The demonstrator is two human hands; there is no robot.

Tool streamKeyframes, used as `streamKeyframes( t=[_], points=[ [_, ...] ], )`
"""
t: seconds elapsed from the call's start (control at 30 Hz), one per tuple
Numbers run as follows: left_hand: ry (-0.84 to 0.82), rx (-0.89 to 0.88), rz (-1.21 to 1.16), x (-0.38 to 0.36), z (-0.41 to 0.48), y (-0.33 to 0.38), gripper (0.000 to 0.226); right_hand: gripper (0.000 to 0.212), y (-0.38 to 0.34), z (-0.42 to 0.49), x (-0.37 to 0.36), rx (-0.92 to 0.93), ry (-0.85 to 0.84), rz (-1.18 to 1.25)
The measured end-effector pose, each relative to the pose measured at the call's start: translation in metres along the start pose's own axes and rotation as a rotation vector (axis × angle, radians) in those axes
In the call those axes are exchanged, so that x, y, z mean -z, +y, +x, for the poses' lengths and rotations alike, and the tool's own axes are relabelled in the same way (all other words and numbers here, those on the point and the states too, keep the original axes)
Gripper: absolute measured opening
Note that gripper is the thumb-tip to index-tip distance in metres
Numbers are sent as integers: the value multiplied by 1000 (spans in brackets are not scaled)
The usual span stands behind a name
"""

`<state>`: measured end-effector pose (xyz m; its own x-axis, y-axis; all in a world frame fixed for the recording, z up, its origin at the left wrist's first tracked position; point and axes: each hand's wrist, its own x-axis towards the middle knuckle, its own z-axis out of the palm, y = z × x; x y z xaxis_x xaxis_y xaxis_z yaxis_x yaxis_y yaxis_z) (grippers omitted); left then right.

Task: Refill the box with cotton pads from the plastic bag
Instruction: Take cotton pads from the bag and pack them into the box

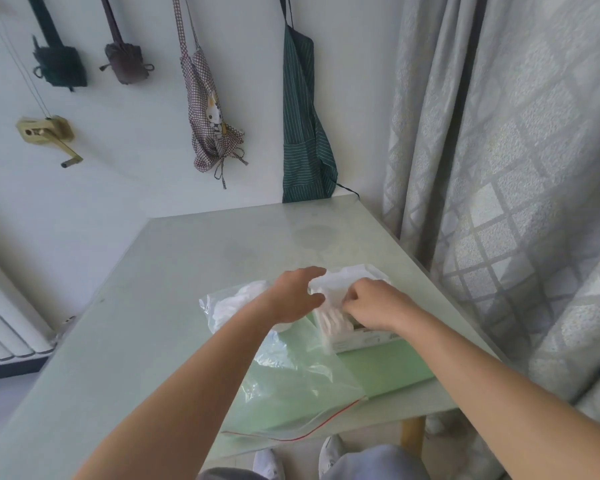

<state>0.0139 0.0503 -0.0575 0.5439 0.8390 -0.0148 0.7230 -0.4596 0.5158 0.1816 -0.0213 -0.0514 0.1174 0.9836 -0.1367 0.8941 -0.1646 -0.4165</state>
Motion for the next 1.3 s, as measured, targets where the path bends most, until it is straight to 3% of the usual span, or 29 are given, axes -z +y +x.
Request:
streamKeyframes(
  t=[0.1, 0.2, 0.3, 0.43, 0.5, 0.6, 0.67, 0.77, 0.87, 0.97, 1.03, 1.13, 1.17, 1.3],
  points=[
    [107, -81, -130, 14, -41, -2, 27, 19, -7, -19, 6, 85, 132, 123],
    [91, -81, -177, 25, -92, -7, 3, 16, -25, -52, 8, 211, -99, 369],
    [13, -15, -182, 29, -135, -16, 23, 18, -42, -81, 2, 292, -374, 351],
    [-148, 60, 120, 14, -170, -26, 54, 25, -60, -105, -11, 346, -454, 187],
    [-56, 41, 219, 1, -173, -35, 43, 30, -66, -112, -18, 352, -453, 58],
    [267, 95, -8, -8, -173, -43, 17, 49, -70, -117, -35, 324, -474, -123],
    [406, 130, -226, -11, -173, -37, 16, 59, -71, -117, -51, 325, -413, -179],
    [435, 96, -427, -12, -171, -17, 10, 57, -74, -99, -67, 370, -230, -112],
    [217, 15, -593, -6, -171, -10, 10, 47, -73, -66, -77, 428, -131, -169],
    [68, 78, -761, 3, -174, -18, 23, 60, -75, -40, -83, 433, -30, -209],
    [140, 263, -849, 4, -168, -30, 28, 64, -77, -28, -85, 438, 36, -303],
    [242, 497, -920, -2, -157, -49, 24, 46, -79, -3, -97, 474, 51, -353],
    [262, 519, -949, -5, -154, -53, 23, 42, -78, 11, -103, 442, -37, -386],
    [516, 448, -770, -12, -135, -64, 18, 30, -78, 33, -110, 469, 5, -564]
  ],
)
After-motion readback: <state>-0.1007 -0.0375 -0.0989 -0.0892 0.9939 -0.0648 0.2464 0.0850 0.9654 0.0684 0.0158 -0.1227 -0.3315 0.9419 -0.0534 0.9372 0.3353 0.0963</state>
